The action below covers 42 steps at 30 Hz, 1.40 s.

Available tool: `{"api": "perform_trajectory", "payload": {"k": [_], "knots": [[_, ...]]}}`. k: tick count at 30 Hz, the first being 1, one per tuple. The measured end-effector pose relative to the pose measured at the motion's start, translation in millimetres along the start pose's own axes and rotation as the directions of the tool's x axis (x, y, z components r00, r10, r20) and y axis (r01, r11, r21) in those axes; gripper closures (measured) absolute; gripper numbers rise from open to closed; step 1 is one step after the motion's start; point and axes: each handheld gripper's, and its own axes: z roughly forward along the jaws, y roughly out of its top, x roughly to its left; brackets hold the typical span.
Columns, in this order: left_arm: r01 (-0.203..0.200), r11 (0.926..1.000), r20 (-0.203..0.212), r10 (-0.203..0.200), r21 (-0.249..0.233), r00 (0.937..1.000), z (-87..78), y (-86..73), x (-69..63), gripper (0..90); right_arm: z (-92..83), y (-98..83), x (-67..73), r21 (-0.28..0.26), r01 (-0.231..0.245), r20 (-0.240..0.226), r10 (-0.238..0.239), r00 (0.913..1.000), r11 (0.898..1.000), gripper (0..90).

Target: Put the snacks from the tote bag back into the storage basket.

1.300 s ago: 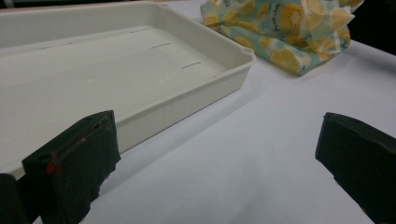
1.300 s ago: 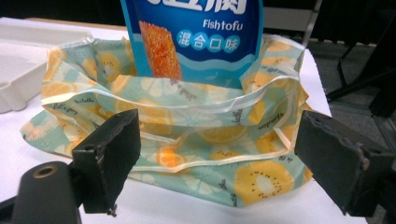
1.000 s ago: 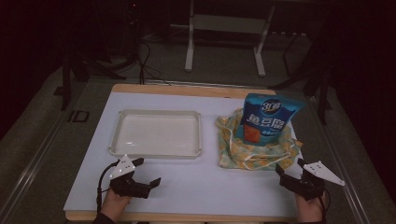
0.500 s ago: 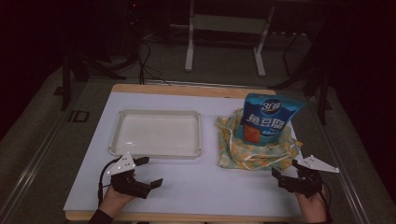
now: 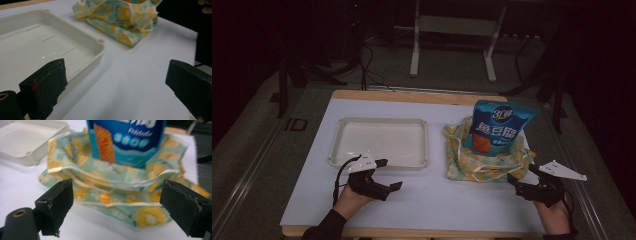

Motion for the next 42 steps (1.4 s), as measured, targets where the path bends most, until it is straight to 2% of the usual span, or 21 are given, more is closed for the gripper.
{"api": "perform_trajectory", "payload": {"k": [3,6,7,11,12,19,23,28,32,37,42], "knots": [[-0.015,0.9997,0.001,0.015,0.020,0.9999,10.1,7.4,-1.0,4.6,-0.3,3.7,-2.6,-0.008,-0.004,-0.005,0.004,1.0000,1.000,12.7],[-0.021,0.9995,0.019,0.020,0.024,0.9996,19.7,15.4,-2.9,4.7,1.2,6.7,-3.9,-0.007,-0.003,-0.014,0.003,0.9999,1.000,12.7],[-0.021,0.9995,0.034,0.020,0.023,0.9992,22.9,18.2,-3.5,4.7,1.7,7.7,-4.9,-0.016,-0.002,-0.017,0.002,0.9999,1.000,12.7],[-0.039,0.9990,0.043,0.039,0.019,0.9983,35.9,30.4,-6.5,5.3,2.7,12.7,-8.8,-0.044,-0.008,-0.028,0.007,0.9996,0.999,12.8],[-0.041,0.9990,0.056,0.040,0.018,0.9976,39.3,33.6,-6.7,5.4,2.7,14.3,-9.9,-0.051,-0.010,-0.033,0.009,0.9994,0.999,13.4],[-0.070,0.9973,0.088,0.068,0.022,0.9938,62.4,55.5,-9.4,6.2,0.5,26.5,-17.8,-0.117,0.013,-0.048,-0.018,0.9987,0.993,14.0],[-0.075,0.9971,0.113,0.073,0.013,0.9909,73.2,68.5,-9.4,6.3,2.0,33.3,-23.4,-0.112,0.017,-0.043,-0.022,0.9988,0.994,14.3],[-0.092,0.9958,0.123,0.091,0.000,0.9882,85.6,86.4,-9.8,6.8,6.4,37.5,-31.1,-0.110,0.031,-0.056,-0.037,0.9978,0.993,14.2],[-0.106,0.9943,0.126,0.106,-0.009,0.9863,97.1,100.6,-10.6,6.8,9.4,40.9,-35.3,-0.120,0.020,-0.054,-0.027,0.9982,0.993,13.8],[-0.112,0.9933,0.131,0.115,-0.028,0.9848,111.3,115.9,-11.3,6.9,13.9,47.0,-39.7,-0.131,0.028,-0.037,-0.033,0.9988,0.991,13.9],[-0.113,0.9929,0.146,0.117,-0.037,0.9823,125.3,128.5,-11.0,6.8,18.1,52.8,-43.8,-0.132,0.030,-0.047,-0.036,0.9983,0.991,14.1]]}}
